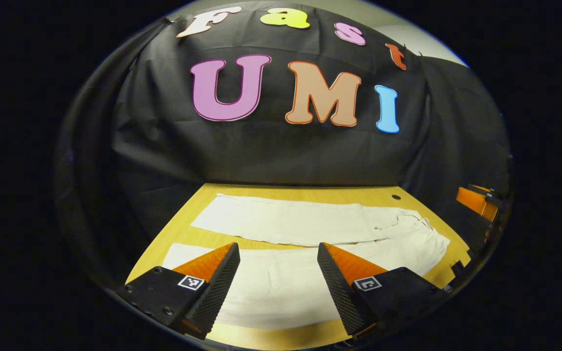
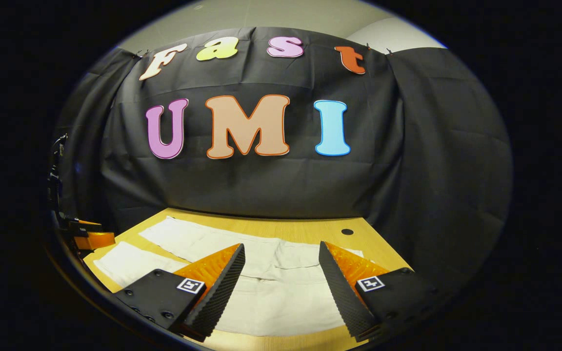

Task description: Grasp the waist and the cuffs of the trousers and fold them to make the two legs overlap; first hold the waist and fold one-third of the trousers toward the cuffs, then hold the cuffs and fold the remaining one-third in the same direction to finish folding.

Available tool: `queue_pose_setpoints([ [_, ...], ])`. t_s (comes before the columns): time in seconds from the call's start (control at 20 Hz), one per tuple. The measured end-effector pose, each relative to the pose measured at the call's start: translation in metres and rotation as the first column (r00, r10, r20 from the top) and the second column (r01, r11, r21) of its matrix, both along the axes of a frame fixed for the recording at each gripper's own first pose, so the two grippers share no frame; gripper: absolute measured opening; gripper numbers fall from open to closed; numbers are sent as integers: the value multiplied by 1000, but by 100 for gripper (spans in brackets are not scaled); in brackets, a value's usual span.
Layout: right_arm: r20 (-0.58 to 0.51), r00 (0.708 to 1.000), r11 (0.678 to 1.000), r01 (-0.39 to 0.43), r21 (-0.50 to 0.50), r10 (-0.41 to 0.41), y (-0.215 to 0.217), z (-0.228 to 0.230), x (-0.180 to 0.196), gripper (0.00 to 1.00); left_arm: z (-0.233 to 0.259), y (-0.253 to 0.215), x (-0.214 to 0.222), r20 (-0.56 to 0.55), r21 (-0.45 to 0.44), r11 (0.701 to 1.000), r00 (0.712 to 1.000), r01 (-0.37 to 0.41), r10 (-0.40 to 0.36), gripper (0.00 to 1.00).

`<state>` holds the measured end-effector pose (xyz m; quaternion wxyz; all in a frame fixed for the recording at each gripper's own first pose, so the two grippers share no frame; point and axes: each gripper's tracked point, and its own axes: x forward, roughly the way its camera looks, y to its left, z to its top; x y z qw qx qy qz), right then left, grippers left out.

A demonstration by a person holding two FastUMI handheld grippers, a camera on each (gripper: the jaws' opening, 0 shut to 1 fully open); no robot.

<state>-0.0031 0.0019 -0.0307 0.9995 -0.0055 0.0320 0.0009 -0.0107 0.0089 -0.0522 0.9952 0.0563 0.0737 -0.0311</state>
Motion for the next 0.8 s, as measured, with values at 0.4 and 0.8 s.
queue_pose_setpoints([
  [0.4, -48, 999, 1000, -11, -26, 10, 6, -19, -9, 98, -54, 11, -26, -263, 242, 914, 928, 327, -262, 96],
  [0.8, -92, 996, 998, -3, -63, -3, 7, -36, -23, 98, -116, 54, -58, -588, 304, 752, 736, 585, -335, 97],
])
